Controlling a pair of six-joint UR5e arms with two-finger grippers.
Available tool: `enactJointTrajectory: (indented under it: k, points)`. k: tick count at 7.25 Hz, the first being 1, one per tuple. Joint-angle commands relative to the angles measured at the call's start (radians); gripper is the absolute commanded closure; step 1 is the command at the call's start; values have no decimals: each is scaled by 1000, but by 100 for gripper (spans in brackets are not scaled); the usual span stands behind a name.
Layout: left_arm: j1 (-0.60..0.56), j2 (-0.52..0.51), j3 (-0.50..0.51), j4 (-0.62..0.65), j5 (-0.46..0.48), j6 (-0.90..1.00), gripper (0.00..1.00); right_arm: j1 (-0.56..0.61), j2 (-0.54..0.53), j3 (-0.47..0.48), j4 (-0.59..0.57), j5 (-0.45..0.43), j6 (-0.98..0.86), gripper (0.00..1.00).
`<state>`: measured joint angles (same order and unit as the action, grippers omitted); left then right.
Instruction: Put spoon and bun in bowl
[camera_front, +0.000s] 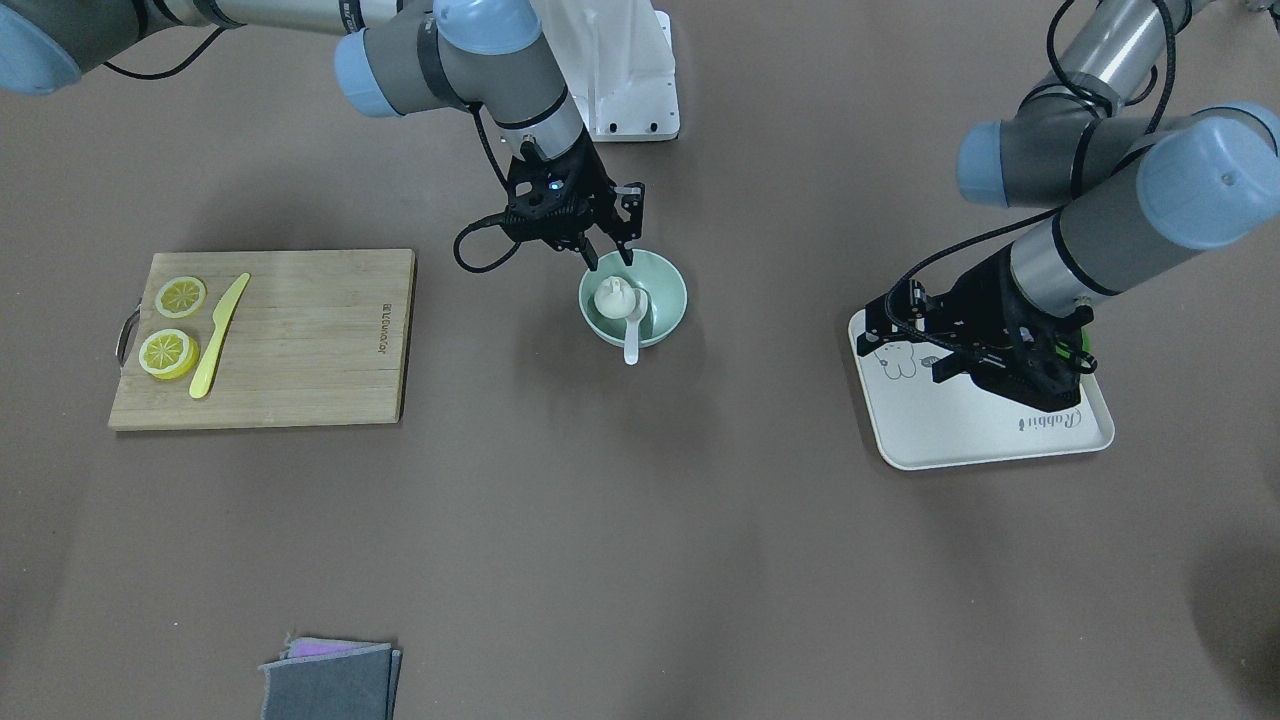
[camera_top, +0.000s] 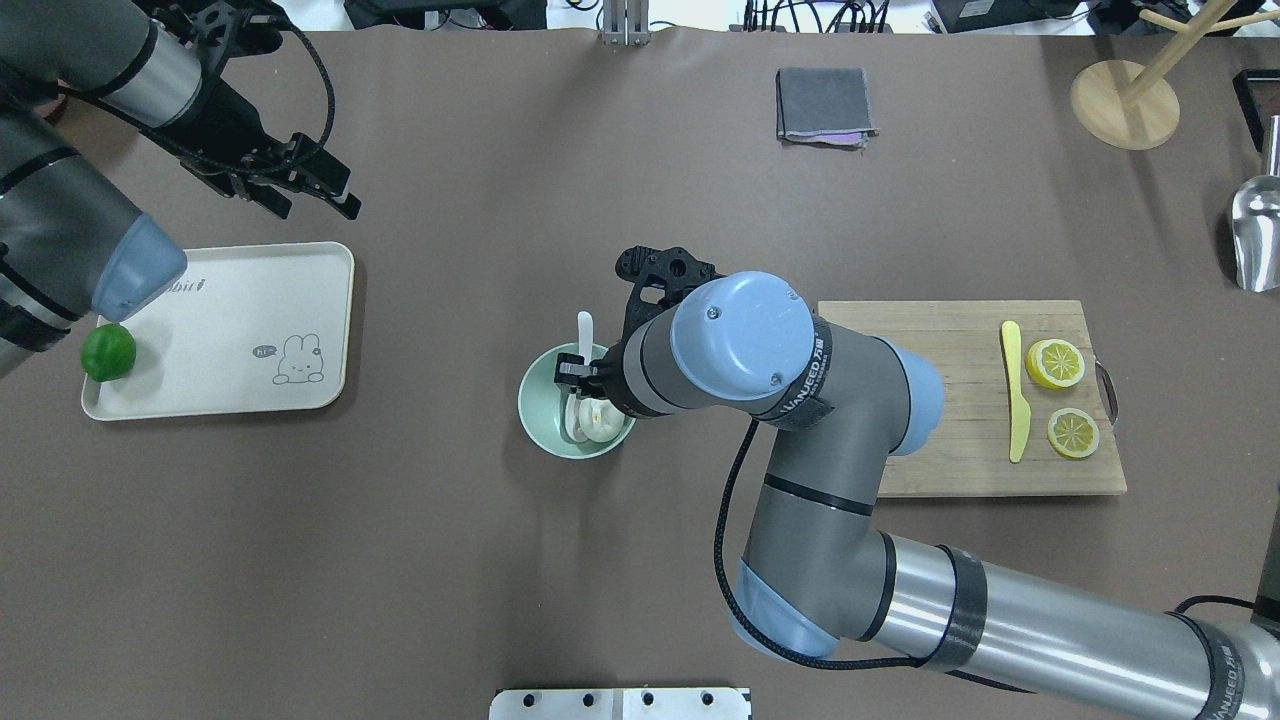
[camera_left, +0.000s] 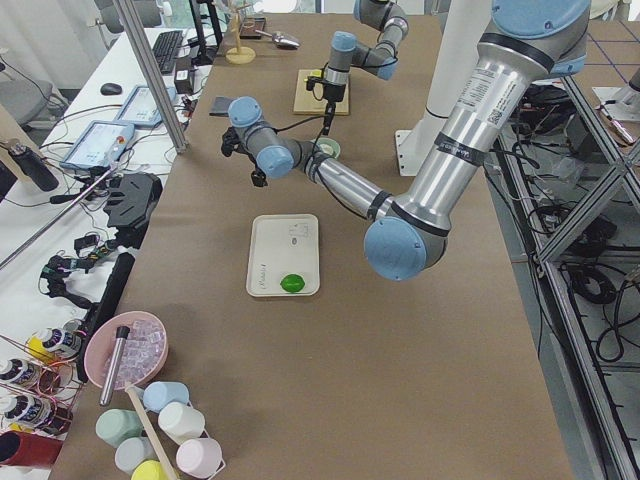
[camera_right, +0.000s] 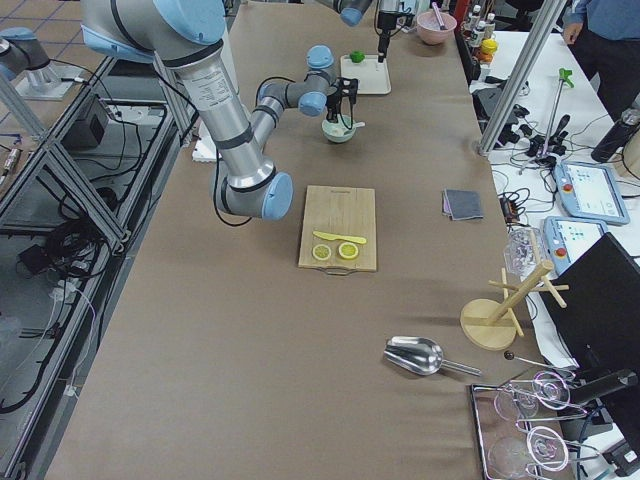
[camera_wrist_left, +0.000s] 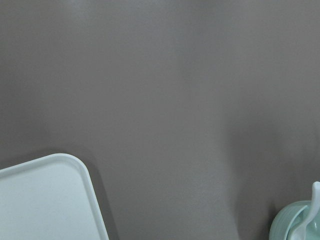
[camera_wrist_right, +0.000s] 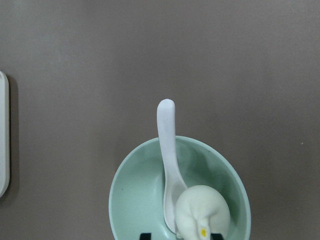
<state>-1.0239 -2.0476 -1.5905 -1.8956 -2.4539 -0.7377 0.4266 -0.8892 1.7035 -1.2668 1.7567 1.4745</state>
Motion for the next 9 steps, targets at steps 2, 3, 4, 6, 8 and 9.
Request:
enactJointTrajectory:
  k: [2,3,4,6,8,9]
  points:
    - [-25,10,-40,35,12,3,2,148,-112,82,-11,169,-47,0]
    - [-66,82,-81,35,13,39,2,246,-210,156,-11,267,-188,0]
    - [-106,177,-127,35,13,111,2,330,-315,201,-8,327,-324,0]
    - [-229,310,-137,36,16,348,2,531,-456,197,-14,479,-672,0]
    - [-329,424,-141,36,42,480,2,760,-581,142,-16,607,-1001,0]
    - [-337,455,-135,36,44,492,2,846,-629,89,-23,639,-1174,0]
